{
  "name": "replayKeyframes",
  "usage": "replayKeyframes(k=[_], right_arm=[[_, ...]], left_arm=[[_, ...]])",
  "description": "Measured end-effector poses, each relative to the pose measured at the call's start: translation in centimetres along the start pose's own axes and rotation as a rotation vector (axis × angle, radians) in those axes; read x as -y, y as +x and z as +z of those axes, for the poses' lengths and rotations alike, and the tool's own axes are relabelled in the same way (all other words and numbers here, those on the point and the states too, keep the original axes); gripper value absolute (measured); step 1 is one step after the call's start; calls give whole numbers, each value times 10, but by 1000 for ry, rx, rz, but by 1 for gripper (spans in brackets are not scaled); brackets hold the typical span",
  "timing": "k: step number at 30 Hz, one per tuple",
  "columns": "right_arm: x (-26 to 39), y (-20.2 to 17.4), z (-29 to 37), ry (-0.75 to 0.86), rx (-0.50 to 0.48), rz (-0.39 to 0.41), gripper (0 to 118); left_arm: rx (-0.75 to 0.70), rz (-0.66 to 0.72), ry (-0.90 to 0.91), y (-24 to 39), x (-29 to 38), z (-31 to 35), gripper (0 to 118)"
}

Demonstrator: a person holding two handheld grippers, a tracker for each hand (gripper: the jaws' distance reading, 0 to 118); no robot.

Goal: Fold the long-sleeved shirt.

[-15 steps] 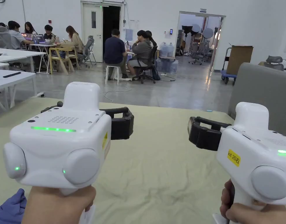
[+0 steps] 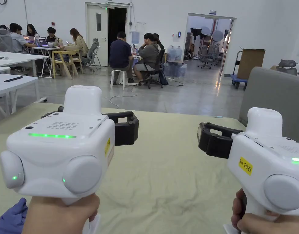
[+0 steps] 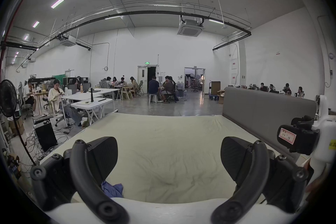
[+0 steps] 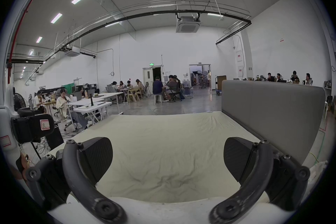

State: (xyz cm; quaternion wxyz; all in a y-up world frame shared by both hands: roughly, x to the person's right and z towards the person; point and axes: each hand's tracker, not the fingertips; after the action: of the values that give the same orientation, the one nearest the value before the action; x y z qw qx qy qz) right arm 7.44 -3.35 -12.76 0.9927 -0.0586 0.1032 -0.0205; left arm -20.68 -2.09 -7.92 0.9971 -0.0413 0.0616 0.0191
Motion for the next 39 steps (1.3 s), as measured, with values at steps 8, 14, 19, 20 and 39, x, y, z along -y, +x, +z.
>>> replayKeyframes(k=[8,14,19,20,39], right_arm=[[-1,-1,-1,-2,2,5,118],[-1,-2,-1,-6,2,8,118],[-2,-2,0,-3,2,4,118],[-3,-2,0,-1,5,3,118],[0,-8,2,-21,45,75,0]], left_arm=[[6,-4,1,1,-2,1,113],[6,1,1,0,-2,0,113],[5,8,3,-1,-3,0,113],[3,6,3,-1,-3,0,113],[68,40,14,-6,7,3,0]])
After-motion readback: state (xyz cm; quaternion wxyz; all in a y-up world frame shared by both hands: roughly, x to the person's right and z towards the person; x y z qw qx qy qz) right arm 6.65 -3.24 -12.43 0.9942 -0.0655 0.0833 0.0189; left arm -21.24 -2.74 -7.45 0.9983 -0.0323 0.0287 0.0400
